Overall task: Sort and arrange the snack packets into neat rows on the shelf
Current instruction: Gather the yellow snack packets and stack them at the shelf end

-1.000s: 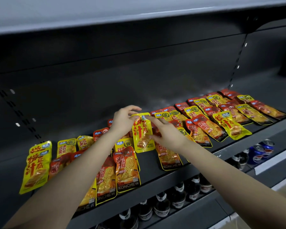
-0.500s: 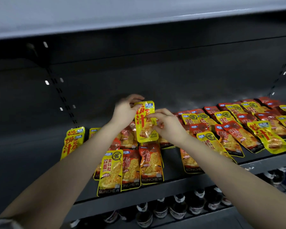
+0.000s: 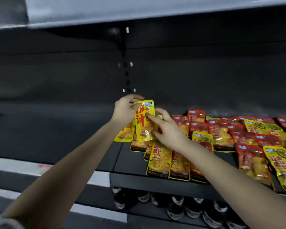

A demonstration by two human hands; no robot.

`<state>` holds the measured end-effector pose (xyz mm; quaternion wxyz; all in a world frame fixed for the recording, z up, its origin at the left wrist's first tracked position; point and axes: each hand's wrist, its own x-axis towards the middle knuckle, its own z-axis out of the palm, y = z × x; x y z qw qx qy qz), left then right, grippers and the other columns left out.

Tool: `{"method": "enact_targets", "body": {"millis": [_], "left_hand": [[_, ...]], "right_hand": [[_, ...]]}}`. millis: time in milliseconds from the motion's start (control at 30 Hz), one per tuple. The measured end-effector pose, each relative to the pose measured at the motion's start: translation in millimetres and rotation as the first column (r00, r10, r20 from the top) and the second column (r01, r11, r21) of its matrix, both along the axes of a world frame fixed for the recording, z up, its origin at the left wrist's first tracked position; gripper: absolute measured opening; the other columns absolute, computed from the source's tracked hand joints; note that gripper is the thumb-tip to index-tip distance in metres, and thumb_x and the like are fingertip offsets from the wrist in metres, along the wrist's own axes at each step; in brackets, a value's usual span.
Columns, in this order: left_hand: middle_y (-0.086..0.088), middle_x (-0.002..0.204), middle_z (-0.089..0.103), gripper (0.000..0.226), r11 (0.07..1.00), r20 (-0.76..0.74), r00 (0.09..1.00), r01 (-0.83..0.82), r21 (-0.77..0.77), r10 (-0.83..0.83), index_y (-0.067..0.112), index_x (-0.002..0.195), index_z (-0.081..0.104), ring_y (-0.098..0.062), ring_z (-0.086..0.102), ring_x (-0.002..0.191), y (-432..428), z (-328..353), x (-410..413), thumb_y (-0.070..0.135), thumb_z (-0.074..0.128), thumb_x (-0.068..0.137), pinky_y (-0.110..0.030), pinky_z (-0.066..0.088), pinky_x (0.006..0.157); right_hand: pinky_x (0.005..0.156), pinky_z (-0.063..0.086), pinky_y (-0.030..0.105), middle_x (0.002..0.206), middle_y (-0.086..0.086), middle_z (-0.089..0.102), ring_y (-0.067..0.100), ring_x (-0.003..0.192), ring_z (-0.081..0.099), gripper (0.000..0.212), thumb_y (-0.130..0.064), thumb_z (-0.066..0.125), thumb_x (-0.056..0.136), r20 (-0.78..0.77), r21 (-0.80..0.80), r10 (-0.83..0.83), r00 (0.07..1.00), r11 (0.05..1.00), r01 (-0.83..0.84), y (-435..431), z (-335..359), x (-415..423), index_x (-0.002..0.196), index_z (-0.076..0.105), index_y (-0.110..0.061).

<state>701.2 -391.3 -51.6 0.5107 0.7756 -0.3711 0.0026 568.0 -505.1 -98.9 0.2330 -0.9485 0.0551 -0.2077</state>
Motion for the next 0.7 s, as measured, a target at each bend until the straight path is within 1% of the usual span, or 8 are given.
{"method": "enact_targets", "body": {"millis": [67, 167, 267, 367, 467, 533, 633, 700], "left_hand": [[0.015, 0.088, 0.064, 0.019, 0.999, 0.019, 0.999, -0.039, 0.013, 0.039, 0.023, 0.099, 0.067, 0.003, 0.061, 0.081, 18.5, -1.2, 7.1, 0.007, 0.06, 0.09, -0.004, 0.045, 0.068], [0.013, 0.088, 0.063, 0.019, 0.996, 0.017, 0.996, -0.083, 0.038, 0.082, 0.02, 0.101, 0.067, 0.004, 0.06, 0.079, 41.1, -5.7, 17.3, 0.006, 0.059, 0.091, -0.002, 0.043, 0.064], [0.011, 0.089, 0.063, 0.019, 0.993, 0.031, 0.995, -0.095, 0.072, 0.093, 0.016, 0.102, 0.066, 0.004, 0.06, 0.079, 55.8, -14.1, 24.7, 0.003, 0.059, 0.09, -0.002, 0.044, 0.065], [0.007, 0.096, 0.066, 0.019, 0.987, 0.047, 0.995, -0.094, 0.127, 0.089, 0.016, 0.103, 0.067, -0.004, 0.062, 0.089, 64.5, -25.8, 31.1, 0.004, 0.06, 0.09, -0.008, 0.048, 0.072], [0.002, 0.105, 0.067, 0.02, 0.982, 0.041, 0.996, -0.08, 0.17, 0.074, 0.015, 0.106, 0.066, -0.007, 0.062, 0.097, 66.9, -37.1, 36.5, 0.005, 0.06, 0.09, -0.013, 0.048, 0.076], [0.001, 0.108, 0.067, 0.021, 0.979, 0.032, 0.998, -0.064, 0.194, 0.058, 0.015, 0.108, 0.065, -0.007, 0.061, 0.097, 66.4, -42.8, 39.7, 0.005, 0.059, 0.09, -0.015, 0.048, 0.077], [-0.002, 0.11, 0.067, 0.021, 0.975, 0.026, 0.999, -0.041, 0.219, 0.036, 0.016, 0.108, 0.065, -0.008, 0.06, 0.092, 64.3, -48.4, 44.8, 0.006, 0.058, 0.092, -0.021, 0.052, 0.074], [-0.001, 0.111, 0.067, 0.021, 0.974, 0.037, 0.999, -0.021, 0.227, 0.013, 0.016, 0.108, 0.065, -0.007, 0.059, 0.091, 62.4, -51.4, 47.7, 0.006, 0.057, 0.092, -0.016, 0.05, 0.07]], "right_hand": [[0.105, 0.014, 0.01, 0.15, 0.007, 0.018, 0.022, 0.136, 0.031, 0.063, -0.011, 0.065, 0.084, -0.03, -0.005, 0.038, 0.999, 0.999, -0.039, 14.1, -2.0, 10.4, 0.141, 0.038, -0.02], [0.107, 0.013, 0.012, 0.152, 0.007, 0.014, 0.022, 0.139, 0.026, 0.066, -0.014, 0.066, 0.084, -0.076, 0.031, 0.091, 0.993, 0.996, -0.089, 32.9, -4.2, 22.8, 0.143, 0.036, -0.02], [0.11, 0.022, 0.021, 0.153, 0.006, 0.012, 0.024, 0.135, 0.031, 0.065, -0.016, 0.067, 0.084, -0.133, 0.049, 0.107, 0.985, 0.994, -0.101, 48.5, -8.1, 31.0, 0.142, 0.037, -0.022], [0.112, 0.027, 0.029, 0.154, 0.007, 0.01, 0.027, 0.136, 0.032, 0.064, -0.018, 0.066, 0.085, -0.201, 0.031, 0.104, 0.974, 0.994, -0.1, 59.7, -15.6, 34.9, 0.141, 0.038, -0.024], [0.11, 0.031, 0.03, 0.154, 0.008, 0.01, 0.029, 0.13, 0.039, 0.062, -0.018, 0.065, 0.085, -0.258, 0.013, 0.098, 0.961, 0.995, -0.098, 65.7, -22.8, 33.5, 0.141, 0.038, -0.024], [0.108, 0.034, 0.03, 0.153, 0.008, 0.013, 0.029, 0.125, 0.045, 0.06, -0.018, 0.065, 0.086, -0.263, 0.007, 0.087, 0.961, 0.996, -0.089, 67.5, -25.5, 32.5, 0.14, 0.04, -0.022], [0.106, 0.034, 0.027, 0.152, 0.007, 0.017, 0.027, 0.123, 0.047, 0.058, -0.019, 0.065, 0.086, -0.271, 0.003, 0.069, 0.96, 0.997, -0.071, 68.6, -26.8, 32.9, 0.139, 0.042, -0.021], [0.106, 0.034, 0.027, 0.151, 0.005, 0.019, 0.026, 0.125, 0.045, 0.056, -0.021, 0.064, 0.086, -0.263, -0.006, 0.061, 0.963, 0.998, -0.065, 69.6, -27.7, 33.9, 0.138, 0.044, -0.021]]}}
